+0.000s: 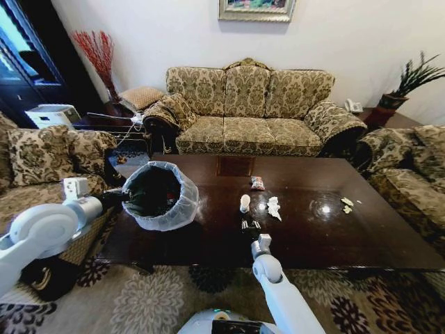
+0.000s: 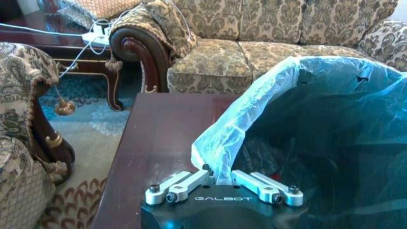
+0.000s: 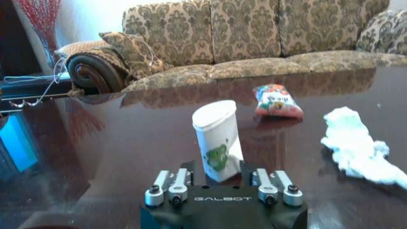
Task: Move to the front of the table and place the trash on the table into the trash bin.
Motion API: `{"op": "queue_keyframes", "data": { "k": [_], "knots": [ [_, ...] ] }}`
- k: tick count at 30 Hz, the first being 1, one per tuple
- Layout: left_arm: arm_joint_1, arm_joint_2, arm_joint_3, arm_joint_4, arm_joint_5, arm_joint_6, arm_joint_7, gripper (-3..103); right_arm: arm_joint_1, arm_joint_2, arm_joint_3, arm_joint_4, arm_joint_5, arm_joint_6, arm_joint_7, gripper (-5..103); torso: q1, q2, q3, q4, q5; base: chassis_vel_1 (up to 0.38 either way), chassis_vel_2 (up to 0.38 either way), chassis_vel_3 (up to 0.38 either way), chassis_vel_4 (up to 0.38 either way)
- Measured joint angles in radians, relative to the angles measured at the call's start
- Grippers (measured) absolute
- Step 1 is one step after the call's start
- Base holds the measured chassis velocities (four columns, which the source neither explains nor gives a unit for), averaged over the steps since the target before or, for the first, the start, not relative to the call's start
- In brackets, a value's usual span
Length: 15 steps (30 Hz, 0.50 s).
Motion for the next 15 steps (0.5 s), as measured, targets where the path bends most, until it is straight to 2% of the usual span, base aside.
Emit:
{"op": "queue_keyframes", "data": {
  "k": [2,3,6,7,9,11,12,14,15],
  "knots": [
    [0.000,-0.001,0.000,-0.001,0.001,-0.005,0.002,0,0.014,0.002,-0.002,-0.012,-0.006,-0.004,-0.004,54,0.000,0.000,0.000,0.0000,0.0000,0.000,0.000,0.000,0.000],
    [0.000,-0.001,0.000,-0.001,0.001,-0.005,0.002,0,0.014,0.002,-0.002,-0.012,-0.006,-0.004,-0.004,54,0.000,0.000,0.000,0.0000,0.0000,0.000,0.000,0.000,0.000],
    [0.001,-0.004,0.002,-0.005,0.005,-0.014,0.002,0,0.049,0.008,-0.008,-0.047,-0.008,-0.007,-0.011,70,0.000,0.000,0.000,0.0000,0.0000,0.000,0.000,0.000,0.000],
    [0.001,-0.004,0.002,-0.005,0.005,-0.014,0.002,0,0.049,0.008,-0.008,-0.047,-0.008,-0.007,-0.011,70,0.000,0.000,0.000,0.0000,0.0000,0.000,0.000,0.000,0.000],
    [0.002,-0.006,0.002,-0.007,0.005,-0.015,0.002,0,0.072,0.014,-0.009,-0.071,-0.011,-0.007,-0.012,81,0.000,0.000,0.000,0.0000,0.0000,0.000,0.000,0.000,0.000],
    [0.002,-0.006,0.002,-0.007,0.006,-0.015,0.003,0,0.082,0.017,-0.010,-0.083,-0.013,-0.006,-0.012,81,0.000,0.000,0.000,0.0000,0.0000,0.000,0.000,0.000,0.000],
    [0.002,-0.007,0.002,-0.008,0.006,-0.015,0.003,0,0.088,0.019,-0.010,-0.091,-0.016,-0.004,-0.013,89,0.000,0.000,0.000,0.0000,0.0001,0.000,0.000,0.000,0.000],
    [0.002,-0.009,0.002,-0.008,0.006,-0.015,0.004,0,0.098,0.020,-0.010,-0.103,-0.023,0.002,-0.015,89,0.000,0.000,0.000,0.0000,0.0000,0.000,0.000,0.000,0.000],
    [0.003,-0.009,0.002,-0.008,0.006,-0.015,0.005,0,0.102,0.021,-0.010,-0.106,-0.025,0.004,-0.016,84,0.000,0.000,0.000,0.0000,-0.0001,0.000,0.000,0.000,0.000]
  ]
}}
